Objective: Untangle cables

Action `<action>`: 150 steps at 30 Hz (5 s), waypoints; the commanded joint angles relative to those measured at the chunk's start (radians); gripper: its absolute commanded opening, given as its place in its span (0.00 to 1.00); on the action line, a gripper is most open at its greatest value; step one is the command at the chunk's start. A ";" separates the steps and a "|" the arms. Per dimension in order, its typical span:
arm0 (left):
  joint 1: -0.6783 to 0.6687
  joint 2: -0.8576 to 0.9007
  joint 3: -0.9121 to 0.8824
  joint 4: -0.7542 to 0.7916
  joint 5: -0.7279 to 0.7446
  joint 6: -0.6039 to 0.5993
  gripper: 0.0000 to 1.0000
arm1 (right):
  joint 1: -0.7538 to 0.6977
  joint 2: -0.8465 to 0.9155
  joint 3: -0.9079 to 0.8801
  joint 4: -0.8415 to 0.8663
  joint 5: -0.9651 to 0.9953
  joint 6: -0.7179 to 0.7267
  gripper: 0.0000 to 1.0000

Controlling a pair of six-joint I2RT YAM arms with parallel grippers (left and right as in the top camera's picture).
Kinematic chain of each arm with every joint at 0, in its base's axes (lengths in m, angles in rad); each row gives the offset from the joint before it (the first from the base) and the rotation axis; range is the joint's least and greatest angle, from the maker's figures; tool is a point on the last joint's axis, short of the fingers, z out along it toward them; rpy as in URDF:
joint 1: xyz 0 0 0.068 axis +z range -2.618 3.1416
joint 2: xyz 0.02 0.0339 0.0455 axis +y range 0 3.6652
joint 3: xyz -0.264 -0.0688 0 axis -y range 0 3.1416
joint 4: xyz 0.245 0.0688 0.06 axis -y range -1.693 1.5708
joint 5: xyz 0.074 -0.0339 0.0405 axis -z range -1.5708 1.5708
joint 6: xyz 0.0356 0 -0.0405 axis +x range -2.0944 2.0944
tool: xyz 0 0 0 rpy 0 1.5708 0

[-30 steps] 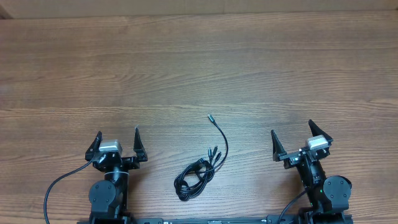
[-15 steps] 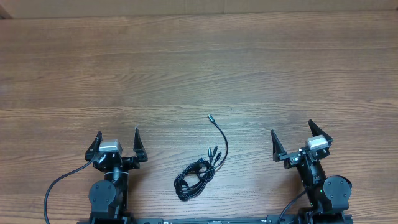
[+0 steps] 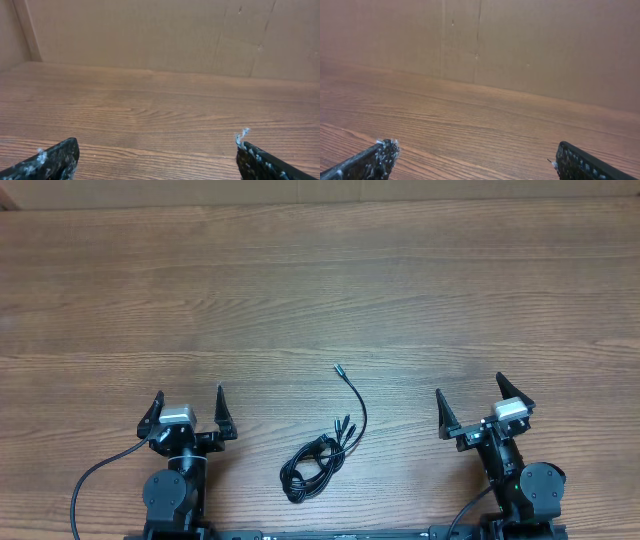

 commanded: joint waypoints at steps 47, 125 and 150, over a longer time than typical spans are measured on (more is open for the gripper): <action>0.005 -0.008 0.263 -0.335 0.127 -0.048 1.00 | -0.003 -0.010 -0.010 0.004 0.010 -0.001 1.00; -0.578 1.335 0.831 -0.864 0.209 -0.036 1.00 | -0.003 -0.010 -0.010 0.004 0.010 -0.001 1.00; -0.579 1.335 0.733 -0.695 0.314 -0.069 1.00 | -0.003 -0.010 -0.010 0.004 0.010 -0.001 1.00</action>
